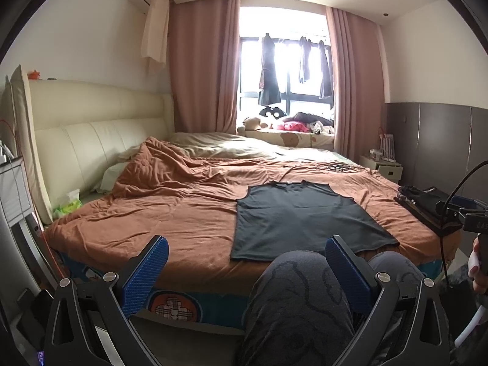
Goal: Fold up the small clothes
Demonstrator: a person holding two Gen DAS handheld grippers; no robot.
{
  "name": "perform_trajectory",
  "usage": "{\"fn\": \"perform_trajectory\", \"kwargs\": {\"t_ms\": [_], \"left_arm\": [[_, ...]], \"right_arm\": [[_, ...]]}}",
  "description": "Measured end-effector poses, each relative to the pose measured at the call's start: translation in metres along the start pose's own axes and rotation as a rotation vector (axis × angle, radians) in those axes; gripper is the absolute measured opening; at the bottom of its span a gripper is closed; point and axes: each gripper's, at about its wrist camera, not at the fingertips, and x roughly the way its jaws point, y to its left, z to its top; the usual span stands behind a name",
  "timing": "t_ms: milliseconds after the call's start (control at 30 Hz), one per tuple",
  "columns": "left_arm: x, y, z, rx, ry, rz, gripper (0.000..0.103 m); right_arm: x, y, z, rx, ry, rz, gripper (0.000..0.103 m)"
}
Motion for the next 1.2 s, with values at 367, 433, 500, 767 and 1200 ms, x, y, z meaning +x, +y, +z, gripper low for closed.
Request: {"fn": "perform_trajectory", "kwargs": {"t_ms": [367, 433, 500, 767, 1200], "left_arm": [[0.007, 0.001, -0.001, -0.008, 0.013, 0.0, 0.103], [0.01, 0.001, -0.001, -0.005, 0.018, 0.001, 0.103], [0.013, 0.001, -0.001, -0.006, 0.024, 0.001, 0.103], [0.034, 0.003, 0.003, -0.01, 0.046, -0.004, 0.103], [0.104, 0.005, 0.004, -0.029, 0.146, -0.01, 0.103]], "right_arm": [[0.007, -0.007, -0.001, 0.014, 0.008, -0.001, 0.103], [0.008, -0.01, -0.002, 0.019, 0.009, -0.003, 0.103], [0.009, -0.012, -0.002, 0.025, 0.011, -0.005, 0.103], [0.023, -0.021, 0.004, 0.053, 0.029, -0.01, 0.103], [0.069, -0.047, 0.017, 0.081, 0.087, -0.016, 0.103]]}}
